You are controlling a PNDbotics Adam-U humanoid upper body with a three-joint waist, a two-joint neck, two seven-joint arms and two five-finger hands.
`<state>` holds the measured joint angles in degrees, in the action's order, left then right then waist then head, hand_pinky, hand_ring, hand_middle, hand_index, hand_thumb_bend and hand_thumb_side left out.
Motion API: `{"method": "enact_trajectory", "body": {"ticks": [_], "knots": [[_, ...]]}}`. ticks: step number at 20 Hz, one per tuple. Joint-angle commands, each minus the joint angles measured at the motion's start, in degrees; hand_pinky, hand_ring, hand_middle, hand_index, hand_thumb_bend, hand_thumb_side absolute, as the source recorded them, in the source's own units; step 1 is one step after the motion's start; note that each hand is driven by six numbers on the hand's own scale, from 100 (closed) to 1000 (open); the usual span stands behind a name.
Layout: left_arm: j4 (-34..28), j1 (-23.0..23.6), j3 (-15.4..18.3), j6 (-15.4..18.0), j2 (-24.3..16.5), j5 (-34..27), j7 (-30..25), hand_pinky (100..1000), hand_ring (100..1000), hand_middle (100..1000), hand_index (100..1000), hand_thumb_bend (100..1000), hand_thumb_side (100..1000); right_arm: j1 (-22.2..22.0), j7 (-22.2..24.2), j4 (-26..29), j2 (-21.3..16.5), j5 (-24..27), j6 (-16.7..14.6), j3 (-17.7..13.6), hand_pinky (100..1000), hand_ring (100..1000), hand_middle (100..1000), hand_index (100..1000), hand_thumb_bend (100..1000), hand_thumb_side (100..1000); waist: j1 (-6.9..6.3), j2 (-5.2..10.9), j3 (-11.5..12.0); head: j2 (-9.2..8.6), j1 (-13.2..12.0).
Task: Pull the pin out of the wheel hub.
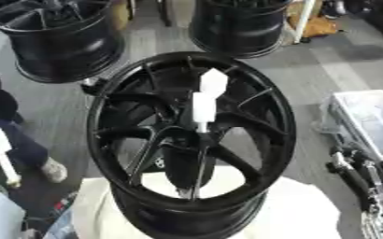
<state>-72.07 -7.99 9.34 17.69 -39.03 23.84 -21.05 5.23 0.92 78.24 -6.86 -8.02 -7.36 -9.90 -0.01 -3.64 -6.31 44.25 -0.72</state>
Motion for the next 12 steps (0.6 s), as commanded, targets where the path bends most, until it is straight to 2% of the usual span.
{"method": "enact_trajectory", "body": {"ticks": [1,2,3,7,12], "knots": [[-1.4,-0.2,2.0,-1.0,0.3,-1.2,-0.4,816,717,791,838,152,896,0.5,-0.1,0.5,-0.9,0.1,-0.1,-0.3,623,573,658,683,100,530,-0.12,0.44,0.0,-0.13,0.0],[-1.8,0.0,2.3,-1.3,0.8,-1.5,-0.6,816,717,791,838,152,896,0.5,-0.1,0.6,-0.8,0.2,-0.2,-0.4,623,573,658,683,100,530,-0.12,0.43,0.0,-0.13,0.1],[-2.4,0.1,2.7,-1.6,1.4,-2.0,-0.8,814,708,774,822,100,859,0.6,-0.2,0.6,-0.8,0.2,-0.2,-0.4,623,573,658,683,100,530,-0.09,0.40,0.0,-0.13,0.3],[-6.2,0.2,4.5,-2.5,4.2,-7.4,-1.9,812,684,739,788,100,823,0.6,-0.2,0.6,-0.7,0.2,-0.1,-0.4,623,573,658,683,100,531,0.07,0.36,0.3,-0.13,0.6],[-14.2,0.8,7.3,-4.9,8.7,-14.3,-3.6,796,647,691,756,100,837,0.5,-0.2,0.5,-0.7,0.2,-0.1,-0.5,623,573,658,683,100,530,0.33,0.31,0.6,-0.13,0.6]]}}
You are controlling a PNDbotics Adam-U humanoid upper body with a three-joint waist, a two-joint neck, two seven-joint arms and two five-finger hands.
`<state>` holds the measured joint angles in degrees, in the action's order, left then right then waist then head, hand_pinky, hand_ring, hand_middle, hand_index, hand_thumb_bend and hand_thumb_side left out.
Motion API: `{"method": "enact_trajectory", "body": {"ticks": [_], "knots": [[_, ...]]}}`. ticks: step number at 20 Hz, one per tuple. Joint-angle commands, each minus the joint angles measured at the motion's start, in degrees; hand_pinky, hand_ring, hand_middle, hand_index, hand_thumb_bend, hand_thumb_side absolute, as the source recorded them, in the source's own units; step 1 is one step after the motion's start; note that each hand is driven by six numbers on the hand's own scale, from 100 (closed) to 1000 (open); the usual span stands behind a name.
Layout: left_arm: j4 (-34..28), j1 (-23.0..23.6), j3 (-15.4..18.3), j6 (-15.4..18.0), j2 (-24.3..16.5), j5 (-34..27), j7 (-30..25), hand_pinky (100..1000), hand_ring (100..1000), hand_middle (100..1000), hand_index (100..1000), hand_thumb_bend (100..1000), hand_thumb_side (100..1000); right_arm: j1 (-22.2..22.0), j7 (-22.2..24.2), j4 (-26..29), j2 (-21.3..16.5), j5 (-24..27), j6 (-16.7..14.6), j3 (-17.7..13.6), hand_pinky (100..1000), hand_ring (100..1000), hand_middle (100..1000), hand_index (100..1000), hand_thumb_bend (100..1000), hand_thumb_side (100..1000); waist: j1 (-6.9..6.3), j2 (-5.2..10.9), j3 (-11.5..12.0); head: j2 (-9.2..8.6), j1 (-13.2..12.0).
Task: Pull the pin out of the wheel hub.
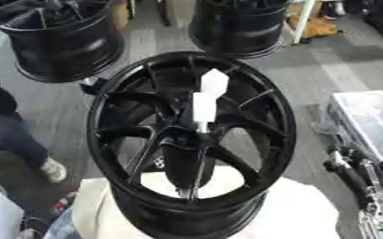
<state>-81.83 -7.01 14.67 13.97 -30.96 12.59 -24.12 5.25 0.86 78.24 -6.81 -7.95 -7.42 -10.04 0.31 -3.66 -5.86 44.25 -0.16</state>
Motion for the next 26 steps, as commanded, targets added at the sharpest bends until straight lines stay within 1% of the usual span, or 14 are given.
{"method": "enact_trajectory", "body": {"ticks": [1,3,5,7,10,13,15,18,26], "knots": [[-6.1,-0.1,2.6,-2.2,1.7,-4.3,-0.8,791,628,667,743,100,841,0.5,-0.2,0.5,-0.7,0.2,-0.1,-0.3,623,573,658,683,100,531,0.07,0.32,0.2,-0.13,0.1],[-9.6,0.2,4.2,-4.6,4.8,-6.5,-1.3,788,621,655,733,100,854,0.5,-0.1,0.6,-0.5,0.2,-0.1,-0.3,623,573,658,683,100,531,0.19,0.33,0.5,-0.13,0.2],[-13.1,0.7,5.9,-7.8,8.2,-8.5,-2.0,786,615,646,729,100,859,0.5,-0.1,0.6,-0.4,0.2,-0.1,-0.3,623,573,658,683,100,531,0.32,0.30,0.7,-0.13,0.4],[-16.5,0.8,7.9,-11.6,12.2,-10.3,-1.6,777,596,622,715,100,862,0.5,-0.2,0.6,-0.2,0.3,-0.1,-0.4,624,573,658,683,100,530,0.60,0.24,1.0,-0.13,0.6],[-21.1,0.4,9.8,-17.7,17.3,-13.3,1.2,768,579,597,697,100,862,0.4,-0.4,0.7,0.1,0.3,-0.1,-0.6,624,573,658,683,100,531,0.78,0.35,1.4,-0.13,0.5],[-23.8,0.7,9.9,-21.8,19.6,-15.0,4.1,764,572,588,691,100,867,0.4,-0.3,0.8,0.1,0.2,-0.2,-0.5,624,574,658,684,100,531,0.87,0.30,1.4,-0.13,0.3],[-24.6,1.0,9.7,-23.3,20.3,-15.3,4.9,763,570,585,688,100,869,0.4,-0.4,0.7,0.1,0.2,-0.1,-0.6,623,573,658,683,100,531,0.93,0.18,1.3,-0.13,0.0],[-25.2,1.3,9.2,-24.5,20.8,-15.5,5.0,760,562,577,683,100,871,0.4,-0.4,0.7,0.0,0.4,-0.2,-0.6,624,574,658,684,100,531,0.94,0.14,1.4,-0.13,-0.1],[-25.9,1.4,8.3,-25.8,21.5,-16.4,4.3,756,551,564,676,100,874,0.5,-0.4,0.7,0.0,0.5,-0.2,-0.7,623,574,659,684,100,531,1.17,0.11,1.3,-0.13,0.0]]}}
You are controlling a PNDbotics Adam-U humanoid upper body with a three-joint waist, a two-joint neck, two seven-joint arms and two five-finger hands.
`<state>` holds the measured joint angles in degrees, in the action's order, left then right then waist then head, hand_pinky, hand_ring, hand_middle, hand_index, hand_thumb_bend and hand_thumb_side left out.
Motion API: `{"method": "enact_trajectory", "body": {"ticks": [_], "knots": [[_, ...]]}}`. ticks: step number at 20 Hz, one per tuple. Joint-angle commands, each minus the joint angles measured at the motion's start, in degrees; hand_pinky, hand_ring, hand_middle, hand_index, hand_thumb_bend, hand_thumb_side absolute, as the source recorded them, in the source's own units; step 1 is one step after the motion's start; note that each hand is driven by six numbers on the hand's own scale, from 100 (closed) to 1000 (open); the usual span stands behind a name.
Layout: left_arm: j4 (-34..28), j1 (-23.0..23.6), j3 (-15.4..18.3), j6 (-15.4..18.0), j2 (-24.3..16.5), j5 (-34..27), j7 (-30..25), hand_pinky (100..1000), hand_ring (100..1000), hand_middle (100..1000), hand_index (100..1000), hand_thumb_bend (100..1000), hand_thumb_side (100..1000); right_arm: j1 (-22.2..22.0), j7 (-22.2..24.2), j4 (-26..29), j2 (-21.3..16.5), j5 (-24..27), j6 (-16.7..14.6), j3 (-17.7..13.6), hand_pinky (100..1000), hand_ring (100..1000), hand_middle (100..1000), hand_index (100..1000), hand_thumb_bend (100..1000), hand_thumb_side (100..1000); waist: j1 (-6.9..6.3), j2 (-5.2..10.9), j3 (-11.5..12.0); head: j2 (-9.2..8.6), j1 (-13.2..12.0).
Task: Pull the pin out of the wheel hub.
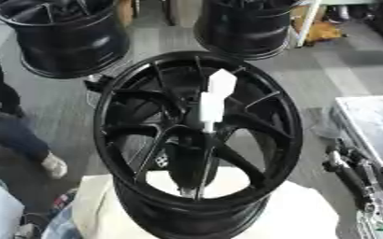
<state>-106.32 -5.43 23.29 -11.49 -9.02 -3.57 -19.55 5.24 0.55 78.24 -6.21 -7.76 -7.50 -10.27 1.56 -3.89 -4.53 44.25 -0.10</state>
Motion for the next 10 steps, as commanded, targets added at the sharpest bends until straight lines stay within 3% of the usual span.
{"method": "enact_trajectory", "body": {"ticks": [1,10], "knots": [[-1.5,-0.2,-0.4,-0.4,-0.4,-0.3,-0.3,755,549,562,675,100,873,0.5,-0.1,0.7,-0.6,0.3,-0.1,-0.4,623,574,659,684,100,532,-0.08,0.31,0.0,-0.13,-0.1],[-1.7,-0.1,-0.8,-0.7,-0.1,-0.1,-1.0,755,546,559,674,100,876,0.5,-0.1,0.6,-0.6,0.4,-0.1,-0.4,624,574,659,684,100,532,-0.13,0.21,-0.1,-0.13,-0.1]]}}
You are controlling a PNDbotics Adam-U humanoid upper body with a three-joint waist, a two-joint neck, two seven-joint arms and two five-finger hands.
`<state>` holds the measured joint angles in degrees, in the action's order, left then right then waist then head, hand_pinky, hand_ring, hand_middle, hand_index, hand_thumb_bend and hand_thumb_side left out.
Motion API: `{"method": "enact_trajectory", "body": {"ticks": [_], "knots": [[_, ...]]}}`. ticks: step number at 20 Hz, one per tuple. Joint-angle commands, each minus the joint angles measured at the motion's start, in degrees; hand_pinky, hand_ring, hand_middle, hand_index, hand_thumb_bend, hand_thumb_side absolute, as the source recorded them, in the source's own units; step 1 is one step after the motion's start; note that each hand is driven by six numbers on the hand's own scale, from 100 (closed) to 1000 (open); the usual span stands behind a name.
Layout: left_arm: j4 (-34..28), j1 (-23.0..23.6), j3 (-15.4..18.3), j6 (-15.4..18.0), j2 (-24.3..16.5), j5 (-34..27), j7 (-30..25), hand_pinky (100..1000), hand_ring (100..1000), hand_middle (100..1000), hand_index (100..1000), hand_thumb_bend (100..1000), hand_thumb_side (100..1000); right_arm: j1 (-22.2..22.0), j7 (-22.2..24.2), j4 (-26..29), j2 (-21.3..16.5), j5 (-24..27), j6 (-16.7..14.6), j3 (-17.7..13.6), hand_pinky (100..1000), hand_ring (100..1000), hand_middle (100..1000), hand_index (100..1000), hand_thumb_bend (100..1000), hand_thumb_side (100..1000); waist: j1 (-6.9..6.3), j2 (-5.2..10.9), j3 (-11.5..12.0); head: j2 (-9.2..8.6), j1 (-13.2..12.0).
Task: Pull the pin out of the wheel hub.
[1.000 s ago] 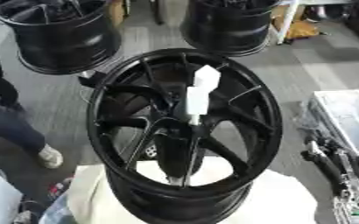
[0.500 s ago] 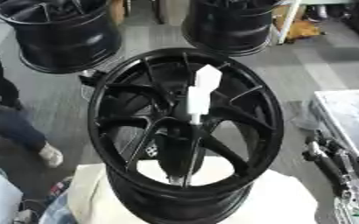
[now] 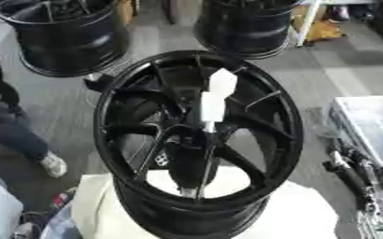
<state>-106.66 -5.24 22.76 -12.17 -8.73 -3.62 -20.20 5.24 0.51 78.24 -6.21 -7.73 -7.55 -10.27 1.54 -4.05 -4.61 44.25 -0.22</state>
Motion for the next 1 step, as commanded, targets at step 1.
{"method": "enact_trajectory", "body": {"ticks": [1], "knots": [[-1.4,-0.2,-0.2,0.0,-0.4,0.0,-0.4,755,546,559,674,100,876,0.5,0.0,0.6,-0.6,0.3,-0.1,-0.4,624,574,659,684,100,532,-0.13,0.38,0.0,-0.13,0.0]]}}
